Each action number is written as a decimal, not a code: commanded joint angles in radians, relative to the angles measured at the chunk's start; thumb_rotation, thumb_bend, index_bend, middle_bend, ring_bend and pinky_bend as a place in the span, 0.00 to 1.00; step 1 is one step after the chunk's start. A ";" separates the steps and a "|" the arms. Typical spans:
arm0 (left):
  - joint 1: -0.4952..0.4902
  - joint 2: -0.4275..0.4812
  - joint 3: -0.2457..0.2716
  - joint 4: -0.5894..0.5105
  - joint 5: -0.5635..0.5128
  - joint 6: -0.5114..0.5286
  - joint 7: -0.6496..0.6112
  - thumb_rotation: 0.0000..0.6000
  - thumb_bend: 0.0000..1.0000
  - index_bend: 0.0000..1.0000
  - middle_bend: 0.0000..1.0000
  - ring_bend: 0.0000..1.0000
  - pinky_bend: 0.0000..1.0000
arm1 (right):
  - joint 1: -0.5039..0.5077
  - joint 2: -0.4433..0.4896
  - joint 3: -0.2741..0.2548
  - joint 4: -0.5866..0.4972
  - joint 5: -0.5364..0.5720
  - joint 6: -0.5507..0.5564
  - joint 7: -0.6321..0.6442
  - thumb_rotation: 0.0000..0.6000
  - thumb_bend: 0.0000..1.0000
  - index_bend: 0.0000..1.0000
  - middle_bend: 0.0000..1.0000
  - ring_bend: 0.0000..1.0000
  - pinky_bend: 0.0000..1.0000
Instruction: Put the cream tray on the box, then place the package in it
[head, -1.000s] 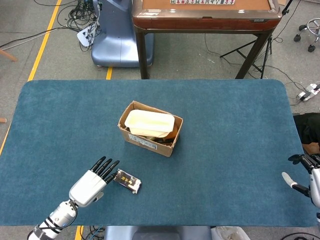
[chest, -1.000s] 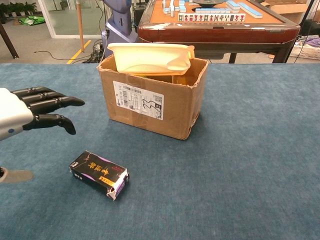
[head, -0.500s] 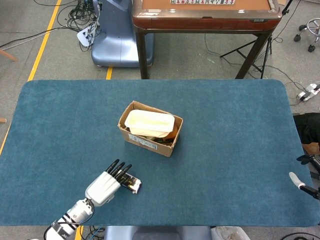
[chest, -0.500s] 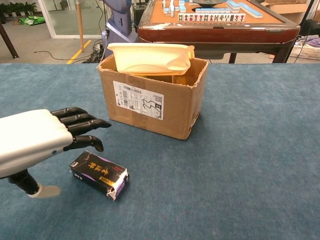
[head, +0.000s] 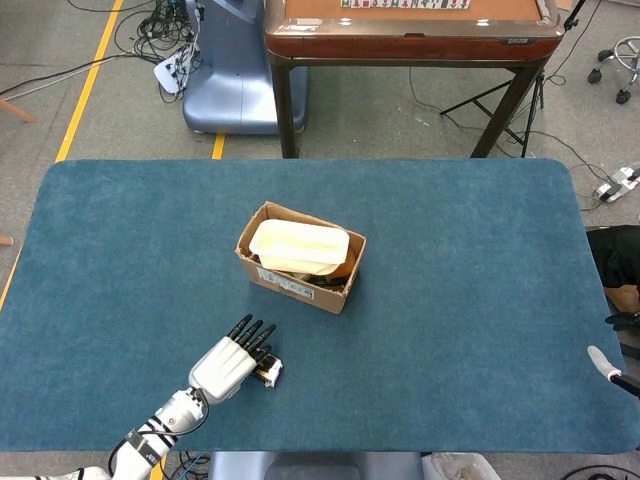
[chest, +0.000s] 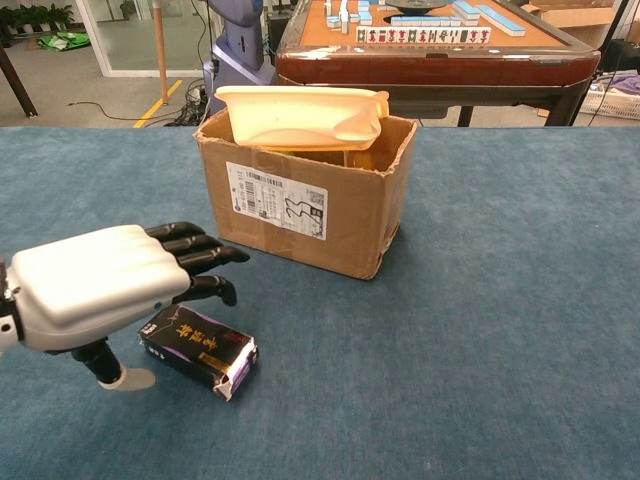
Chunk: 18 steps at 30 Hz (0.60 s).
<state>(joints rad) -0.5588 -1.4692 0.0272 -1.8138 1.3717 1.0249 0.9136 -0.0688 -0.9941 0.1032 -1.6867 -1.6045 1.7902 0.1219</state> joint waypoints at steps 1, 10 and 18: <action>-0.018 -0.014 -0.014 0.001 -0.040 -0.016 0.036 1.00 0.13 0.21 0.00 0.00 0.01 | -0.001 0.001 0.000 0.000 -0.001 -0.001 0.003 1.00 0.16 0.46 0.52 0.45 0.36; -0.053 -0.043 -0.029 0.023 -0.134 -0.031 0.091 1.00 0.13 0.21 0.00 0.00 0.01 | -0.001 0.006 0.000 -0.001 -0.003 -0.007 0.017 1.00 0.16 0.46 0.52 0.45 0.36; -0.074 -0.072 -0.017 0.045 -0.194 -0.024 0.134 1.00 0.13 0.23 0.00 0.00 0.01 | -0.002 0.008 0.001 0.000 -0.004 -0.009 0.025 1.00 0.16 0.46 0.52 0.45 0.36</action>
<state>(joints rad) -0.6301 -1.5381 0.0082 -1.7715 1.1808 0.9999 1.0446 -0.0703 -0.9858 0.1041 -1.6870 -1.6084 1.7813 0.1466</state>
